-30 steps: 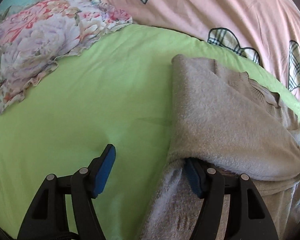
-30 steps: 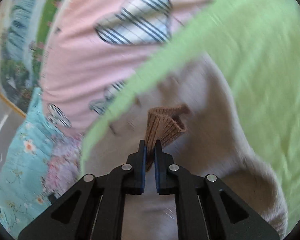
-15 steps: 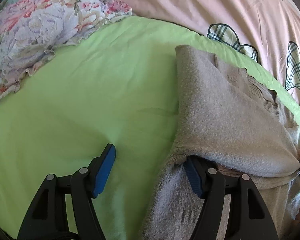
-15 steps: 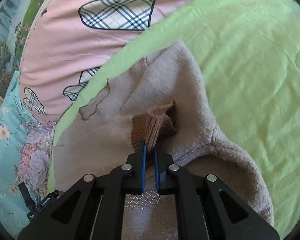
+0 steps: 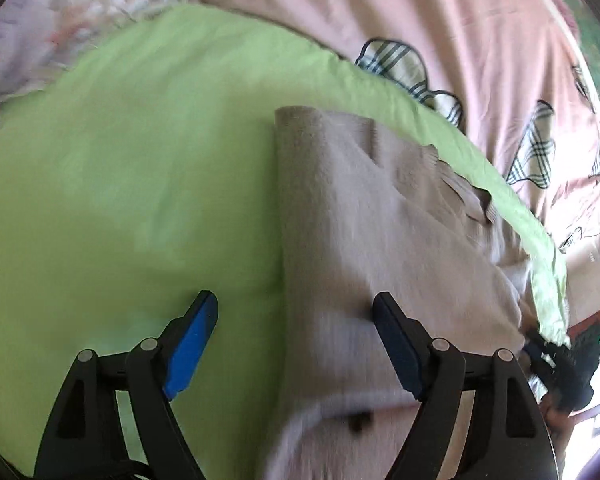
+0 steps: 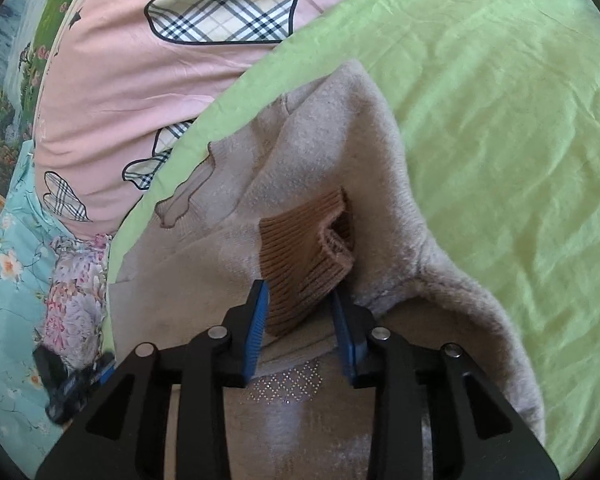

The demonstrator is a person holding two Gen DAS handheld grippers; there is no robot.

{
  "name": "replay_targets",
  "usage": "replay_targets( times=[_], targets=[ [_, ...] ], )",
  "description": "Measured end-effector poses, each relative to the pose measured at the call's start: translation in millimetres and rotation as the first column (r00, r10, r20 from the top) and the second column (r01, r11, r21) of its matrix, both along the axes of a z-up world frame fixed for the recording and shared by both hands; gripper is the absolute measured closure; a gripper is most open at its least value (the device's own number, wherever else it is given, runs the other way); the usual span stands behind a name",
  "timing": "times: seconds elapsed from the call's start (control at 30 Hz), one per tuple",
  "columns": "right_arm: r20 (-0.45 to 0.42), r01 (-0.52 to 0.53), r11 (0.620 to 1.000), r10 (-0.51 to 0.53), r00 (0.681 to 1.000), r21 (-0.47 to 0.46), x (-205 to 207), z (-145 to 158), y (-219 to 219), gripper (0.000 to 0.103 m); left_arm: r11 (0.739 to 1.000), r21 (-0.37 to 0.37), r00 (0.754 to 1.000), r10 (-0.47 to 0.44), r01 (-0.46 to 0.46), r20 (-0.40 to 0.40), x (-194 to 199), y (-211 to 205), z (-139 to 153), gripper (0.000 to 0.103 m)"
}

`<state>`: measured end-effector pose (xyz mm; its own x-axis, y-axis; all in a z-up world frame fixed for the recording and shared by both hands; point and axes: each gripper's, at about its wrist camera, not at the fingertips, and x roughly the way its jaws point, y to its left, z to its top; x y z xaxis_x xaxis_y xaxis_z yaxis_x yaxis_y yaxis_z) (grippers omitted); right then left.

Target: Fold small clothes

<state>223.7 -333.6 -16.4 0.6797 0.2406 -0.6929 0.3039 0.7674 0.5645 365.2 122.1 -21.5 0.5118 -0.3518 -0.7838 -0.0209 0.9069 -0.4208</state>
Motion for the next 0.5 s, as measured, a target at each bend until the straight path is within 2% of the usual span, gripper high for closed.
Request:
replay_targets(
  times=[0.03,0.07,0.1,0.13,0.17,0.23,0.3,0.33,0.4,0.47,0.5],
  targets=[
    [0.004,-0.007,1.000,0.007,1.000,-0.005,1.6,-0.3,1.6,0.069,1.000,-0.004,1.000,-0.007,0.007,0.008,8.3,-1.5,-1.0,0.031],
    [0.008,-0.017,1.000,0.017,1.000,-0.009,4.0,-0.7,3.9,0.069,1.000,-0.003,0.999,-0.015,0.015,0.028,13.3,-3.2,-0.4,0.042],
    [0.008,-0.025,0.999,0.025,1.000,-0.020,6.2,-0.4,5.9,0.074,0.999,-0.028,0.998,-0.039,0.040,0.039,17.5,-4.9,0.5,0.081],
    [0.008,-0.035,0.999,0.035,0.999,-0.033,8.5,0.7,7.9,0.092,0.996,-0.067,0.998,-0.050,0.052,0.038,20.4,-4.9,0.8,0.094],
    [0.016,-0.044,0.998,0.045,0.999,-0.047,9.4,3.7,10.6,0.094,0.997,-0.064,0.998,-0.035,0.038,0.048,20.2,-4.8,2.0,0.094],
    [0.100,-0.026,0.997,0.033,0.994,-0.072,1.9,17.8,11.4,0.094,1.000,0.006,0.990,-0.004,0.004,0.141,9.2,-9.1,14.9,0.096],
    [0.154,0.004,0.993,0.014,0.988,-0.114,-7.0,29.3,11.6,0.094,0.999,0.039,0.987,-0.004,-0.002,0.161,3.3,-12.0,16.2,0.096],
    [0.143,0.013,0.991,0.007,0.990,-0.136,-6.9,28.6,12.0,0.094,0.996,0.082,0.988,0.003,-0.016,0.153,4.1,-14.8,12.9,0.096],
    [0.047,-0.039,0.987,0.047,0.998,-0.154,5.7,13.6,13.3,0.094,0.990,0.139,0.991,0.012,-0.030,0.133,6.5,-19.7,6.1,0.096],
    [-0.043,-0.054,0.989,0.049,0.998,-0.134,11.6,-1.1,11.0,0.092,0.987,0.158,0.992,0.020,-0.039,0.122,6.4,-21.2,5.6,0.095],
    [-0.046,-0.046,0.991,0.040,0.998,-0.123,9.2,-1.8,8.6,0.090,0.985,0.164,0.992,0.026,-0.046,0.122,5.6,-22.1,8.3,0.091]
  ],
)
